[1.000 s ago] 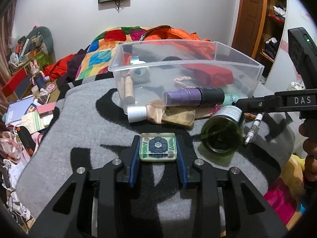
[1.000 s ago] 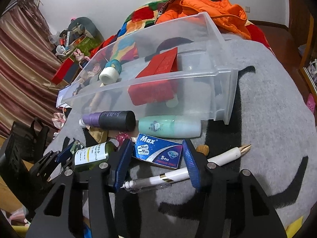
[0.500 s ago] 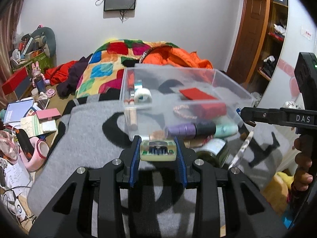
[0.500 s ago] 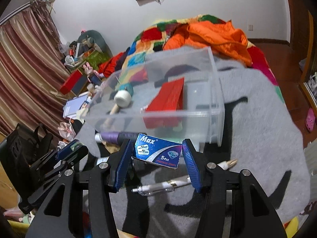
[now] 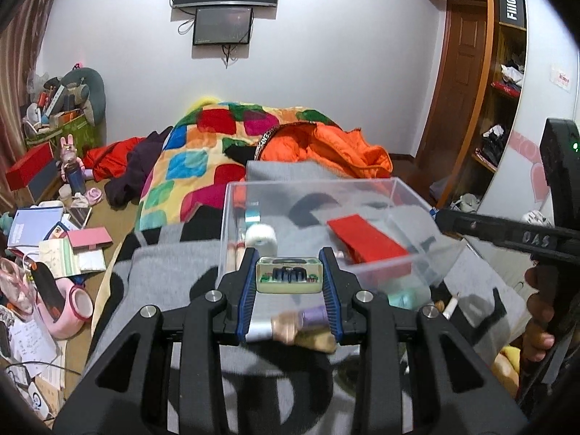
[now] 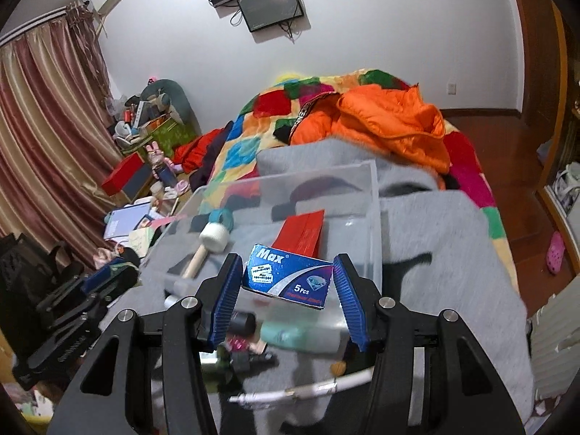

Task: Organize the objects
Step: 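Carry the tile into the box and open the left gripper while the right drops the Max box in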

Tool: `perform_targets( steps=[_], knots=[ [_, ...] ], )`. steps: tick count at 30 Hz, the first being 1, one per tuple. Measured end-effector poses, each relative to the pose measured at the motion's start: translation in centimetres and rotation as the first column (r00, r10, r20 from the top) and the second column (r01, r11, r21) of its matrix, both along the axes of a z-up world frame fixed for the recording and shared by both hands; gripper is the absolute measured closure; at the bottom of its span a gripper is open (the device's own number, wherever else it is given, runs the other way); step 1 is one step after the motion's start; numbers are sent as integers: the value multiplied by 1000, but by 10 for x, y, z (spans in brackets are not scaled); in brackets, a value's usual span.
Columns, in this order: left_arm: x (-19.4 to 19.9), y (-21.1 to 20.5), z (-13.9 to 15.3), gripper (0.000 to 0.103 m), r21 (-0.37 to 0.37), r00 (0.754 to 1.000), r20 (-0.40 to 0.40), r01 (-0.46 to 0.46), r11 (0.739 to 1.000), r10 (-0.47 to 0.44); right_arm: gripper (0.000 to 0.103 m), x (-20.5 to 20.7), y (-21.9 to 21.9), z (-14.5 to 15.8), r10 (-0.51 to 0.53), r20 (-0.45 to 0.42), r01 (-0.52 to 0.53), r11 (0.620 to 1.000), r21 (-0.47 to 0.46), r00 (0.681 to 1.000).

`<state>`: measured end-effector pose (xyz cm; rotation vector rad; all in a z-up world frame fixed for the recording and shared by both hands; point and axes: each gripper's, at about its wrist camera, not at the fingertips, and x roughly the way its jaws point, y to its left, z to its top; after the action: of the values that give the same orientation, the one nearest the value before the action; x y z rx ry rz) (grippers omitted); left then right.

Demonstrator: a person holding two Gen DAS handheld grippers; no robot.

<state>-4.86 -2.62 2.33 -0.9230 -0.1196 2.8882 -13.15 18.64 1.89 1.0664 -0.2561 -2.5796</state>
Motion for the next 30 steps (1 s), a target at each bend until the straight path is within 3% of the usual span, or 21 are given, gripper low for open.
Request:
perform_targets(
  steps=[9,20,27,30],
  knots=[
    [-31,3,-14,70,46,999,51,-16,999,14,55,-16,-1,-18,-19,48,19,1000,-8,999],
    [-52,2,-33,70,39,992,117,-41,998,36,54,-22,-9,-25,-35,45,34,999,33,998],
    [-53,6,-34,70,23,993,118,-33,999,30,54,-22,-12,-25,-47,38,45,997,55,998],
    [-52,6,-33,64,24,993,119,-31,999,28,51,-22,-13,-24,-37,44,34,998,55,998]
  ],
)
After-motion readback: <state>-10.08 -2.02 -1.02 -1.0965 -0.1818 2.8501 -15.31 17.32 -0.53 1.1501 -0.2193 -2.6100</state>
